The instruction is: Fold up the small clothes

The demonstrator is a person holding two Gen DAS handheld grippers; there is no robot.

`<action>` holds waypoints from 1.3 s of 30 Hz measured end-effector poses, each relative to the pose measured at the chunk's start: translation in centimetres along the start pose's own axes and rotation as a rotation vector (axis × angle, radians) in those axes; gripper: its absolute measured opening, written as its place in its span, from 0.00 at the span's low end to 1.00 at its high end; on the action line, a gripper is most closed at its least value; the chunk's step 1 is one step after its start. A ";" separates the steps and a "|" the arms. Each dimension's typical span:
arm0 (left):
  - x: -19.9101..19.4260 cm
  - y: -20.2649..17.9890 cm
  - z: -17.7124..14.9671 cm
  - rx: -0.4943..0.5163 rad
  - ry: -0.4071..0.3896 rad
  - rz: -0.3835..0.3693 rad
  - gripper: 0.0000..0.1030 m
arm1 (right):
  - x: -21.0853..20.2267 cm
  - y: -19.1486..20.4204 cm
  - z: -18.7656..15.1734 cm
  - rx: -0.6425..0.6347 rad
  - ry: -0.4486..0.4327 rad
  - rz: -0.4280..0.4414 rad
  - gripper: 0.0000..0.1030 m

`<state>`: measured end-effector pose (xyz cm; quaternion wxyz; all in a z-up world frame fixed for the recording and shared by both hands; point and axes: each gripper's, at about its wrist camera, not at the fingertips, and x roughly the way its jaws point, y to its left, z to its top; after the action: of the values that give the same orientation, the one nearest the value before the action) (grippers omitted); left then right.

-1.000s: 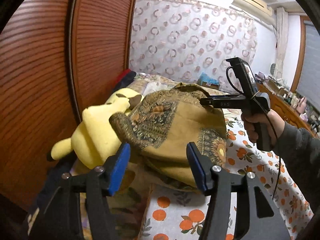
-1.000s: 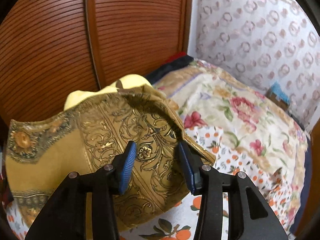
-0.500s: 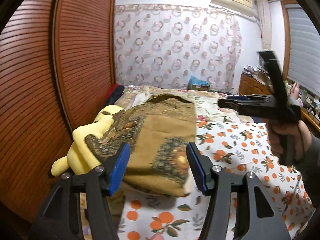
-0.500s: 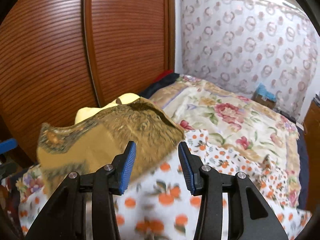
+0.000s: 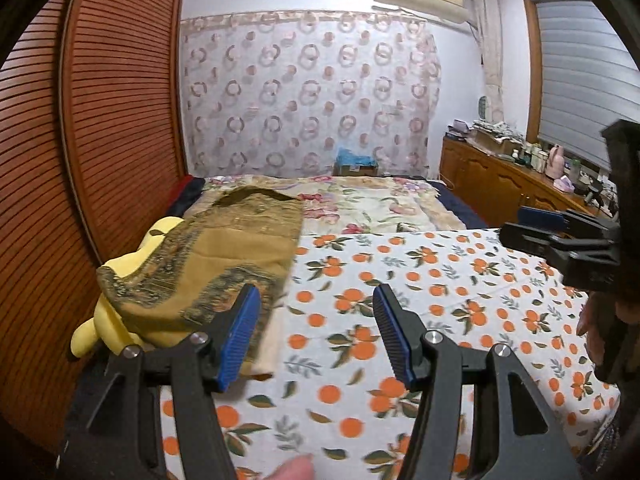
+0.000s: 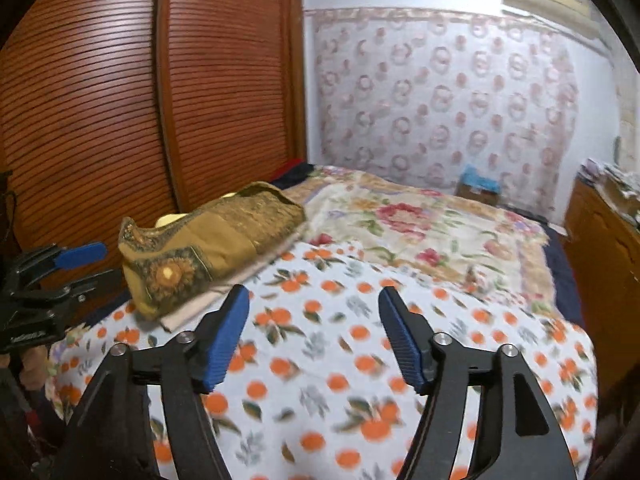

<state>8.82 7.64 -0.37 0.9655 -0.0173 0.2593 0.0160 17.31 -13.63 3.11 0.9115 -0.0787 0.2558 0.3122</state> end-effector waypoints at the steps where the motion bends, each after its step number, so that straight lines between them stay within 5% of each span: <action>1: -0.1 -0.5 0.0 0.003 0.000 -0.009 0.56 | -0.7 -0.2 -0.4 0.008 -0.004 -0.008 0.73; 14: -2.5 -5.2 1.4 0.041 -0.033 -0.066 0.57 | -9.8 -3.3 -3.7 0.107 -0.069 -0.199 0.78; 20: -4.2 -6.9 2.6 0.067 -0.068 -0.073 0.57 | -12.6 -3.3 -3.9 0.135 -0.118 -0.218 0.78; 39: -5.8 -7.4 3.6 0.063 -0.091 -0.067 0.57 | -14.9 -3.8 -4.1 0.170 -0.159 -0.302 0.78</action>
<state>5.92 0.24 5.88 0.9763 0.0053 0.2151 -0.0236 7.87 -25.72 7.18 0.9688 -0.0140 0.1935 0.1543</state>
